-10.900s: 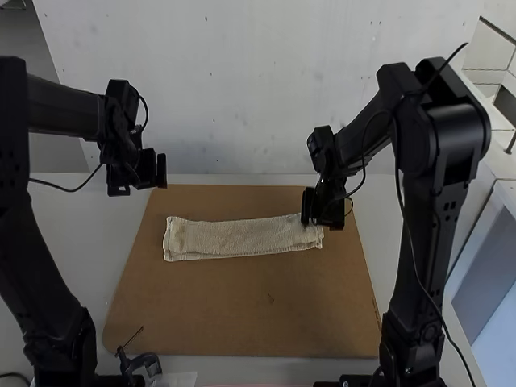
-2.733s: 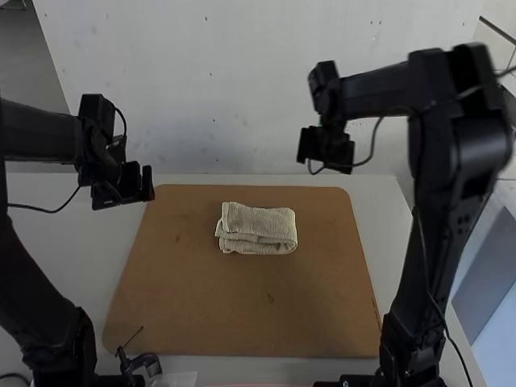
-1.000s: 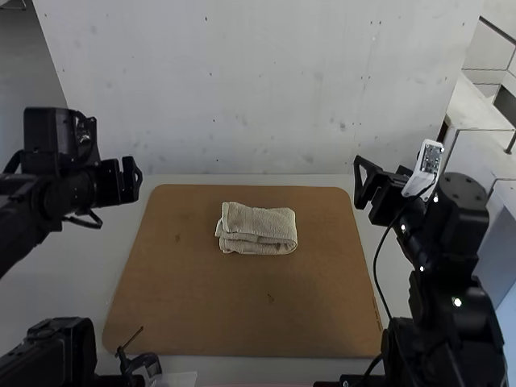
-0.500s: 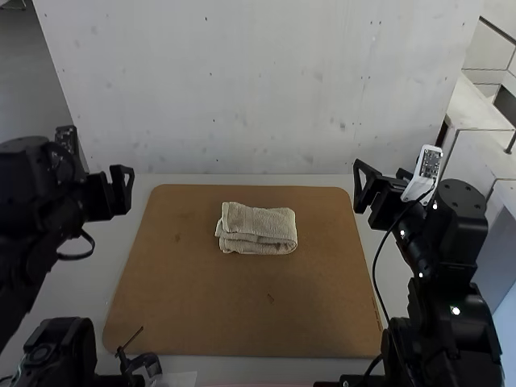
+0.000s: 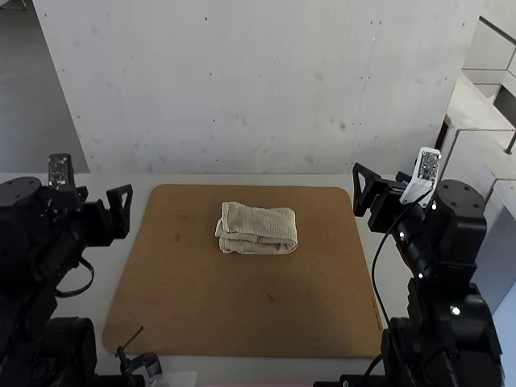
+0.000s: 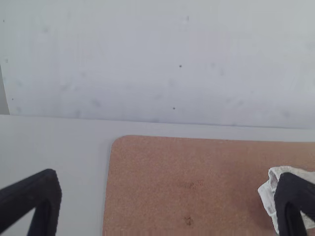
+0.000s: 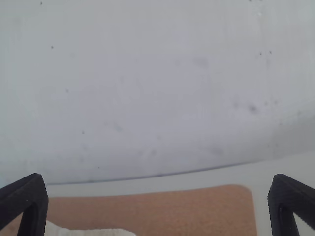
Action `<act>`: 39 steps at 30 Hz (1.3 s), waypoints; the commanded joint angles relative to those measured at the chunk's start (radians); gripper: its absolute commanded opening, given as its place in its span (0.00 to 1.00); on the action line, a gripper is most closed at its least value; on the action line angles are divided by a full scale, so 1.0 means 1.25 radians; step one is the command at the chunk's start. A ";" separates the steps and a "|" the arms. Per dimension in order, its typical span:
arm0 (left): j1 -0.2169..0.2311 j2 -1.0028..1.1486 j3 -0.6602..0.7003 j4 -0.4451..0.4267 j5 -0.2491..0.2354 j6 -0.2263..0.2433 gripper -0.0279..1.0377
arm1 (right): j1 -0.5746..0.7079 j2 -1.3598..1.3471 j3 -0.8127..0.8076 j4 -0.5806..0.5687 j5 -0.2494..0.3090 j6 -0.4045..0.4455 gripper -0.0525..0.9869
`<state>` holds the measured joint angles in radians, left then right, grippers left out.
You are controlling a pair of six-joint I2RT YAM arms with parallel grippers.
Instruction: Fold the towel.
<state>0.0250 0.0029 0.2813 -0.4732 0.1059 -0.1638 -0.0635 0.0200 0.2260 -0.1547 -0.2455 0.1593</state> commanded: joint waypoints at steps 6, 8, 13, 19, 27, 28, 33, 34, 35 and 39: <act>-0.008 -0.006 0.008 -0.008 -0.044 0.098 0.94 | -0.002 -0.001 0.012 -0.032 0.048 -0.043 0.97; -0.009 -0.007 0.001 0.036 -0.055 0.100 0.94 | -0.002 -0.001 -0.005 -0.025 0.058 -0.055 0.97; -0.010 0.001 -0.058 0.154 -0.076 0.091 0.94 | -0.002 -0.001 -0.047 0.003 0.092 -0.082 0.97; -0.008 0.006 -0.106 0.177 -0.108 0.136 0.94 | -0.004 0.004 -0.016 -0.019 0.099 -0.088 0.97; -0.013 0.010 0.031 0.031 -0.088 0.125 0.93 | -0.006 0.007 0.020 -0.055 0.101 -0.069 0.97; -0.013 0.010 0.031 0.013 -0.088 0.127 0.93 | -0.006 0.009 0.020 -0.063 0.101 -0.069 0.97; -0.006 0.005 0.017 -0.033 -0.087 0.143 0.94 | -0.004 0.011 0.027 -0.132 0.099 -0.071 0.97; -0.006 0.005 0.017 -0.033 -0.087 0.145 0.94 | -0.004 0.011 0.030 -0.149 0.099 -0.072 0.97; -0.006 0.005 0.017 -0.033 -0.086 0.146 0.94 | -0.006 0.011 0.031 -0.162 0.099 -0.076 0.97; -0.009 0.006 0.017 -0.033 -0.082 0.149 0.94 | -0.006 0.012 0.052 -0.232 0.101 -0.091 0.97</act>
<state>0.0185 0.0128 0.2962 -0.5205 -0.0071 0.0059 -0.0639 0.0231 0.2344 -0.4076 -0.1291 0.0631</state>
